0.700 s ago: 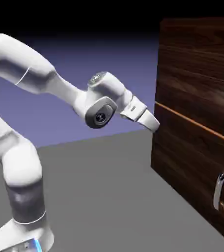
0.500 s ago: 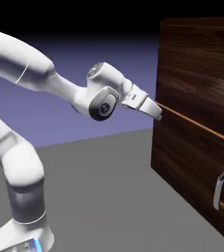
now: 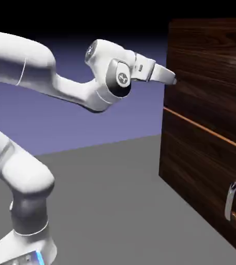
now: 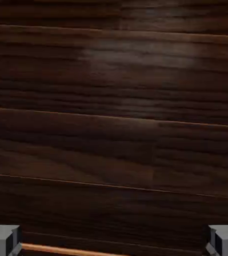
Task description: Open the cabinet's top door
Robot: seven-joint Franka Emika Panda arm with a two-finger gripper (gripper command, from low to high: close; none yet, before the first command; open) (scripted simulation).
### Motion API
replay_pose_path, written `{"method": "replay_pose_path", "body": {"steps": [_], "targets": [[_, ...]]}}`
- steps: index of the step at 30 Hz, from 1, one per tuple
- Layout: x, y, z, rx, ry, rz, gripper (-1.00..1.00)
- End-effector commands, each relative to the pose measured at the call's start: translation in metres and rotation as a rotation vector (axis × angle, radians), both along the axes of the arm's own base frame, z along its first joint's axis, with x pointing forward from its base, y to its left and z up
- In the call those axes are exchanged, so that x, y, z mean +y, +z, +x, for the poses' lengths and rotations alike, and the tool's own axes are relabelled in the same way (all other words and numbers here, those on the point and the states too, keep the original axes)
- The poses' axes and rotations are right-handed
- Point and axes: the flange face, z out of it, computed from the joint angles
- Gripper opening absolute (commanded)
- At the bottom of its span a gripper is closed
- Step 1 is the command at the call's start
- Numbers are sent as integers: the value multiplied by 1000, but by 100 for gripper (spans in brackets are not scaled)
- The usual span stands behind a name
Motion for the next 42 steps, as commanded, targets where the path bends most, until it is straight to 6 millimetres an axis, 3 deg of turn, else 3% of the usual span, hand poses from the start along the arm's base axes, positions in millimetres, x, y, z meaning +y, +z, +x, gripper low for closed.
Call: {"method": "replay_pose_path", "body": {"steps": [1,11,21,31,42], "targets": [[-2,5,-1,-18,2,3,0],[-35,40,-3,-172,11,34,0],[-84,44,8,-280,3,62,0],[-145,20,33,-335,-19,77,0],[-218,-38,74,-331,-58,71,0]]}}
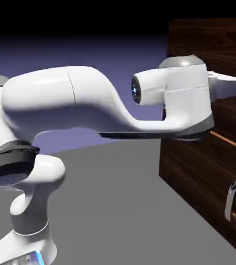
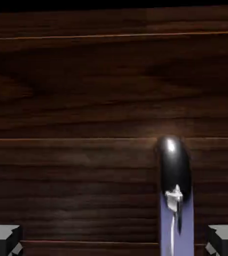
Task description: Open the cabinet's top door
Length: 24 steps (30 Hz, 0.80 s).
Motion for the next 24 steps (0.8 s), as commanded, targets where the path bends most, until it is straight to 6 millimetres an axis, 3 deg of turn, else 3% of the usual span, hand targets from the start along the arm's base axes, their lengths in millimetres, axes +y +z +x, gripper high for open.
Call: {"method": "replay_pose_path", "body": {"steps": [1,4,10,11,12,24], "targets": [[-7,-7,4,4,-4,-1,0],[-16,-17,10,10,-10,-4,0],[-15,-17,60,10,-10,-4,0],[-15,-17,60,10,-10,-4,-100],[-15,-17,60,10,-10,-4,-100],[12,-17,-16,11,-167,-3,-100]]}}
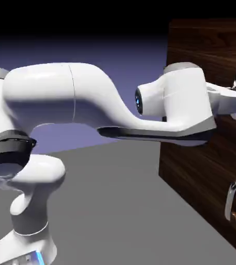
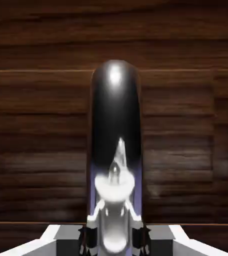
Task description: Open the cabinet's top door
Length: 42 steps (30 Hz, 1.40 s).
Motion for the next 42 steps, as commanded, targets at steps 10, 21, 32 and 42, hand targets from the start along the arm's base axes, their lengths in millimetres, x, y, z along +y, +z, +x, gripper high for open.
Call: {"method": "replay_pose_path", "body": {"steps": [10,21,32,42], "targets": [[29,0,-57,0,-125,0,-100],[68,0,-113,0,-258,0,-100],[110,0,-161,0,-382,1,-100],[152,0,-198,0,-491,1,-100]]}}
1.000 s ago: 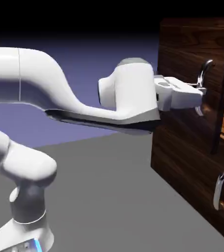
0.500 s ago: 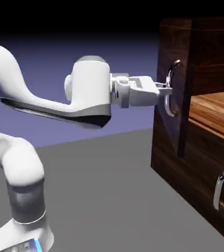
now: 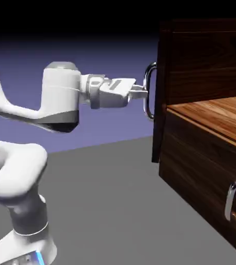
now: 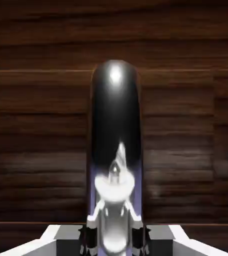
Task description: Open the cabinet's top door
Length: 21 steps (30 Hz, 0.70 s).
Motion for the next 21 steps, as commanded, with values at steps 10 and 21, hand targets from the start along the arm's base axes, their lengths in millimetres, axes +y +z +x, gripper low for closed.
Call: {"method": "replay_pose_path", "body": {"steps": [10,21], "targets": [[34,0,-25,0,-83,1,-100],[105,0,-64,0,-241,1,-100]]}}
